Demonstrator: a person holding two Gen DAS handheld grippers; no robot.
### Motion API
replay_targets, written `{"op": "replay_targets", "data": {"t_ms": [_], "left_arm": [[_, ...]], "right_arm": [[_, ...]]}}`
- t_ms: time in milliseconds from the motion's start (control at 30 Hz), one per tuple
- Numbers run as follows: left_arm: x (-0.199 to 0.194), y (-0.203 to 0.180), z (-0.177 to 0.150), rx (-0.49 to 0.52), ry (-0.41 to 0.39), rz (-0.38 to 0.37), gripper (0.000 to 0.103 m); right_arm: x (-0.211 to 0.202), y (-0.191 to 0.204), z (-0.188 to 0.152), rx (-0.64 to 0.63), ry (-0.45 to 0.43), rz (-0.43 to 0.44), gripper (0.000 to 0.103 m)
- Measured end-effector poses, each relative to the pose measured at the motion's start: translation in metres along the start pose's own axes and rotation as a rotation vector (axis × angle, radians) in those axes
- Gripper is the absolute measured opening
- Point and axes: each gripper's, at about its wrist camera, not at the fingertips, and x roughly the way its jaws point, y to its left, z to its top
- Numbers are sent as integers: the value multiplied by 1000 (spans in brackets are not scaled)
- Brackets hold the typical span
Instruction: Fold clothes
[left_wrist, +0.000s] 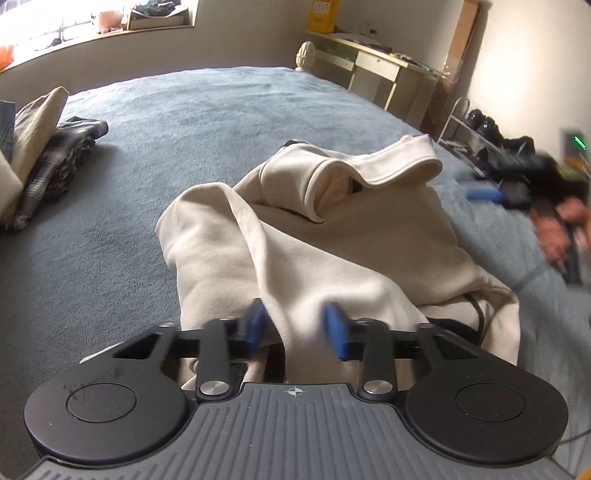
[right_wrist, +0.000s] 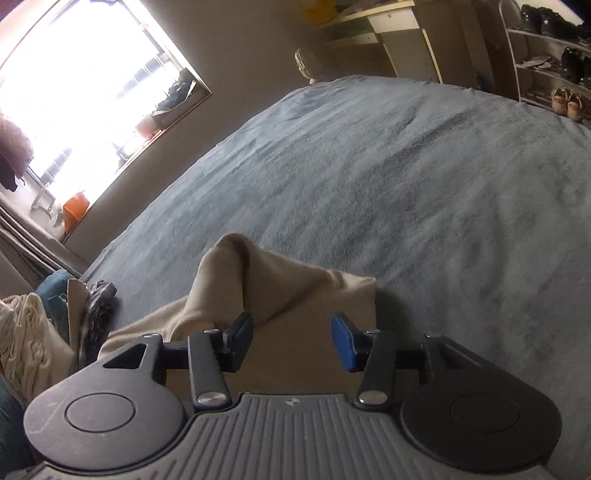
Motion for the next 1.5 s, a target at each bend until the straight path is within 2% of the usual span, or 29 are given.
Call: {"op": "replay_targets", "data": {"t_ms": [33,100,200,300,467,600,767,900,1000,1033,1100,1167,1267,1367,1500], "left_arm": [[-1,0,0,-5,-4,-5,14],[-1,0,-1,-22,-10,-10,10],[-7,4,2,-68,-35,-35,7],[-20,14,6,-157,-70,-97,6],[-43,37,11,-308,-107,-156,6],[-65,61,21,-351,-149,-89,6],[-82,114,41,-415,-182,67,6],[-76,172,47,-587,-199,128,6],[-63,208,37,-714,-215,193,8],[-56,221,32,-768,-194,193,10],[-43,240,18,-880,-154,179,20],[-36,255,2,-990,-124,152,44],[-37,268,-21,-1101,-126,91,61],[-43,278,-38,-1169,-126,58,72],[-57,284,-53,-1207,-142,28,72]], "right_arm": [[-14,1,-15,13,-19,28,52],[-33,6,-47,45,-26,118,53],[-42,24,-93,79,43,296,54],[-28,47,-125,94,137,395,54],[-1,81,-144,121,224,488,54],[2,104,-145,113,231,534,54],[-13,106,-150,113,226,528,54],[-21,97,-154,122,215,514,54],[-21,96,-157,108,215,483,54],[-21,96,-158,98,215,470,54],[-21,97,-159,80,216,444,54],[-22,102,-161,10,214,403,54],[-25,121,-158,-128,193,350,54],[-21,149,-152,-263,161,329,54],[-4,197,-146,-478,103,306,54]]}}
